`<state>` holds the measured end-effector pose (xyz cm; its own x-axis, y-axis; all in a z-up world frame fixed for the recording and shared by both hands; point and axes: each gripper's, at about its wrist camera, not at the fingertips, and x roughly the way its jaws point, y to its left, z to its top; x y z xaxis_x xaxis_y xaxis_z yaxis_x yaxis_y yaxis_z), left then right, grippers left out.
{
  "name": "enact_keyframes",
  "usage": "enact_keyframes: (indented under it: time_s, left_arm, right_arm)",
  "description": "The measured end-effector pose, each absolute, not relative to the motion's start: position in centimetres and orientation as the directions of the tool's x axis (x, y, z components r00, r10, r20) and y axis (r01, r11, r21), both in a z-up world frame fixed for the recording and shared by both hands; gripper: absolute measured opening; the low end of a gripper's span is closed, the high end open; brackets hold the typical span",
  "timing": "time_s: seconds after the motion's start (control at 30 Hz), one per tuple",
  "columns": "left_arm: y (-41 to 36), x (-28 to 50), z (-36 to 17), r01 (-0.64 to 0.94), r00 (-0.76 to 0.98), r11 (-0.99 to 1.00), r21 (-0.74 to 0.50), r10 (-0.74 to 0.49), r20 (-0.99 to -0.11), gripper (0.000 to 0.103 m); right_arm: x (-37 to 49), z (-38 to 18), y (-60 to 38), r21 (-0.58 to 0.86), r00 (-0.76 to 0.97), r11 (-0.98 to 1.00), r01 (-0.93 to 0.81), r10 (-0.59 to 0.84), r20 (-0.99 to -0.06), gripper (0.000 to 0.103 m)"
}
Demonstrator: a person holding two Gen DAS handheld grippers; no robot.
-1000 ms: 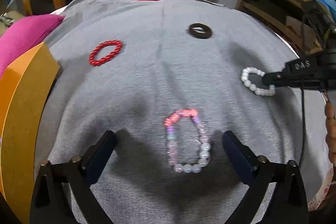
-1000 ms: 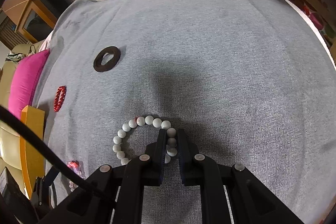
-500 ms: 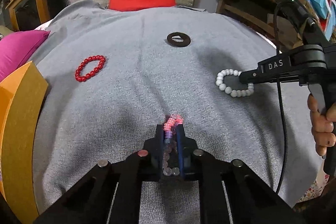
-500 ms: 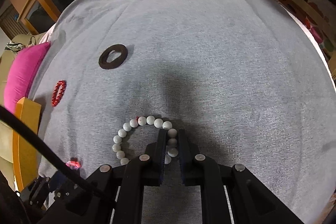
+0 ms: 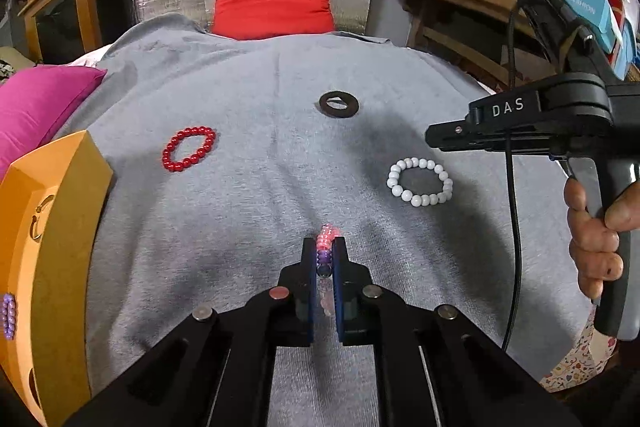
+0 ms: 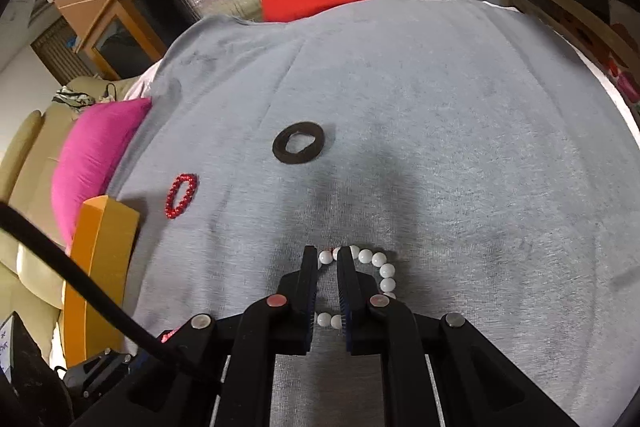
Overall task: Organize jewelry
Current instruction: 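Carry the white bracelet in the right tool while the left carries the pink bracelet into the orange box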
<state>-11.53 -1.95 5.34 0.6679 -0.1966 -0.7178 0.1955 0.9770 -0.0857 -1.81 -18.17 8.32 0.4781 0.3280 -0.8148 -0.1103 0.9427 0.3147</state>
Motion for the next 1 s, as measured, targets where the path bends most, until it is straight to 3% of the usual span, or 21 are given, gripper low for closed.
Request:
enact_keyframes:
  time_s: [0.1, 0.2, 0.47, 0.57, 0.63, 1.0]
  left_arm:
    - [-1.6, -12.0, 5.9, 0.189, 0.673, 0.977, -0.101, -0.204, -0.711, 0.008]
    - [-1.6, -12.2, 6.2, 0.191, 0.676, 0.976, -0.103, -0.207, -0.707, 0.008]
    - [-1.9, -12.9, 7.6, 0.217, 0.694, 0.972, -0.087, -0.216, -0.686, 0.008]
    - [-0.6, -13.0, 7.4, 0.194, 0.695, 0.975, -0.106, -0.213, -0.687, 0.008]
    - [0.4, -13.1, 7.1, 0.176, 0.694, 0.977, -0.116, -0.207, -0.690, 0.008]
    - [3.7, -14.2, 7.6, 0.130, 0.716, 0.979, -0.159, -0.204, -0.667, 0.008]
  right_arm:
    - [-1.4, 8.0, -19.7, 0.322, 0.466, 0.945, -0.063, 0.313, -0.827, 0.013]
    - [-1.7, 7.5, -21.5, 0.312, 0.447, 0.950, -0.011, 0.284, -0.848, 0.023]
    - [-0.9, 4.5, -19.6, 0.223, 0.365, 0.974, -0.039, 0.221, -0.904, 0.026]
    - [-1.0, 4.3, -18.4, 0.154, 0.414, 0.984, -0.086, 0.176, -0.893, 0.024]
    - [-1.4, 4.4, -17.8, 0.119, 0.433, 0.987, -0.107, 0.154, -0.888, 0.011]
    - [-3.4, 9.5, -16.4, 0.227, 0.569, 0.960, -0.167, 0.282, -0.773, 0.011]
